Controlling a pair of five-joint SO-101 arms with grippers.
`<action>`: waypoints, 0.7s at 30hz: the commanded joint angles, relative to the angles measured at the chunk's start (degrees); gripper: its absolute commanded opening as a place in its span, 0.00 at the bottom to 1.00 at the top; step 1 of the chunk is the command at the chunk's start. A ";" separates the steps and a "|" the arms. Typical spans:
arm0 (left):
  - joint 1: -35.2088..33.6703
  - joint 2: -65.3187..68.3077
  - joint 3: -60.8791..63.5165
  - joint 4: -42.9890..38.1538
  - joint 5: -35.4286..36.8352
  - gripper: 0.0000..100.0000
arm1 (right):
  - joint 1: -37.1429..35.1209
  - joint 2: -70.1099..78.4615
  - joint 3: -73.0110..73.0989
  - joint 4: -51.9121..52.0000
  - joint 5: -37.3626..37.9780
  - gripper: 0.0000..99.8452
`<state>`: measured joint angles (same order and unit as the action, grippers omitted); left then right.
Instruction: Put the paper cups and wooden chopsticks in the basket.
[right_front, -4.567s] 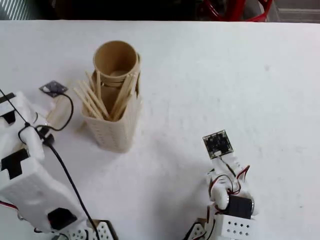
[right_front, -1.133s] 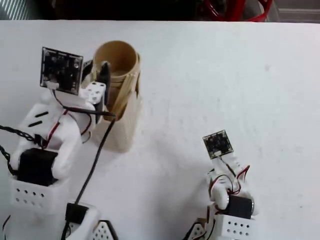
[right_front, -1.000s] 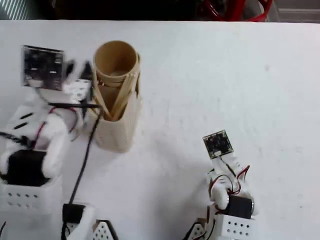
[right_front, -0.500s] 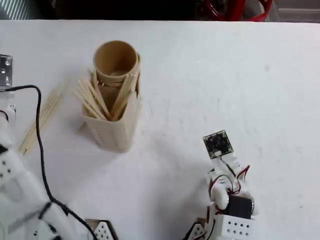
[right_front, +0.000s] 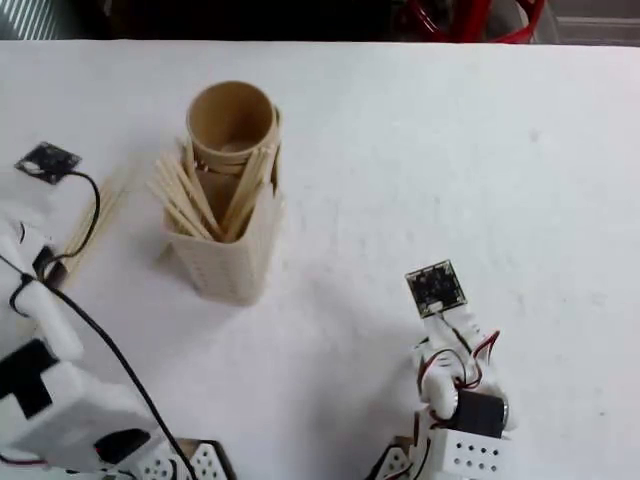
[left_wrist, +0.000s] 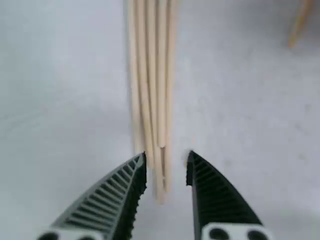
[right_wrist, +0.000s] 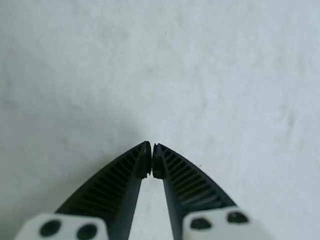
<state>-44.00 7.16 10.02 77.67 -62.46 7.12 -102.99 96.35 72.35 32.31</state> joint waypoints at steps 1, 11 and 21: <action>1.89 4.97 -7.21 4.04 -3.87 0.15 | 0.22 -0.40 0.53 -0.92 0.18 0.02; 8.22 15.96 -17.93 2.99 6.33 0.13 | 0.22 -0.40 0.53 -0.92 0.18 0.02; 10.86 23.16 -23.30 -2.02 11.78 0.14 | 0.22 -0.40 0.53 -0.92 0.18 0.02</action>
<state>-33.80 30.20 -10.20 77.93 -52.26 7.12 -102.99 96.35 72.35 32.31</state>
